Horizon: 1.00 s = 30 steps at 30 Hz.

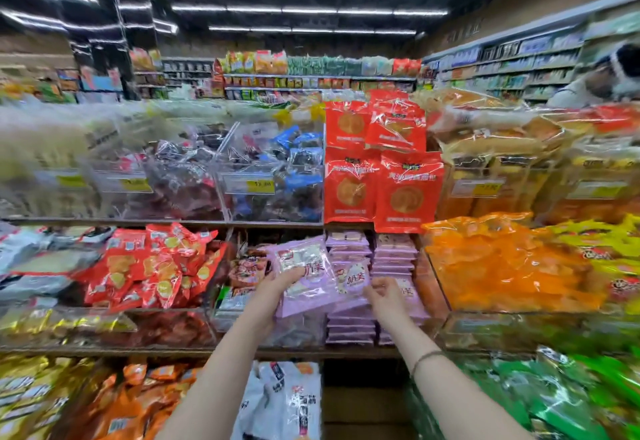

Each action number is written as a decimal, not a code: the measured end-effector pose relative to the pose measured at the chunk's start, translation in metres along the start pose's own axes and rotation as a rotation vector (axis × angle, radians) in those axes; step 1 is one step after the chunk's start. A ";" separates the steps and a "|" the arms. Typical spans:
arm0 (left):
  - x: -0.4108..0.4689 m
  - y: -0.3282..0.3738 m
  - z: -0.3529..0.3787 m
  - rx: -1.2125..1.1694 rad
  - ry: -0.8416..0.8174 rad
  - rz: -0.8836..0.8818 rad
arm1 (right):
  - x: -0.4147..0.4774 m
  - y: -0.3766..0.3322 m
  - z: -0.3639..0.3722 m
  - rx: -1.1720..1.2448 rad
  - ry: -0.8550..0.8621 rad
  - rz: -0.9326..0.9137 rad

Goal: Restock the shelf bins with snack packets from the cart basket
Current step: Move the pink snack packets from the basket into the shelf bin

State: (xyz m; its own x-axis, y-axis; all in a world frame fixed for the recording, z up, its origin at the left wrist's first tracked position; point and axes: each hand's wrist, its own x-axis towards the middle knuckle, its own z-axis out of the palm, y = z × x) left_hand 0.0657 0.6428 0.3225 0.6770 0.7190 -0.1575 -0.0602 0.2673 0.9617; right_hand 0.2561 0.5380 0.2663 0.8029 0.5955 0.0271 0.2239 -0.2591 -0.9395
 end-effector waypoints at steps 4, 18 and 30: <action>0.008 -0.006 -0.010 -0.034 -0.037 -0.087 | 0.003 0.005 0.010 -0.463 0.112 -0.210; 0.006 0.000 -0.005 0.044 -0.079 -0.119 | -0.056 -0.079 0.017 0.008 -0.286 -0.117; 0.005 -0.001 0.002 0.293 0.096 -0.076 | -0.042 -0.036 -0.012 0.650 -0.103 0.247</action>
State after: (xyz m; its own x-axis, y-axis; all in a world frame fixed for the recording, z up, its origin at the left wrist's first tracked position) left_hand 0.0709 0.6448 0.3207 0.5983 0.7650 -0.2385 0.2113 0.1366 0.9678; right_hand 0.2211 0.5127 0.3033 0.7242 0.6551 -0.2155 -0.3596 0.0920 -0.9286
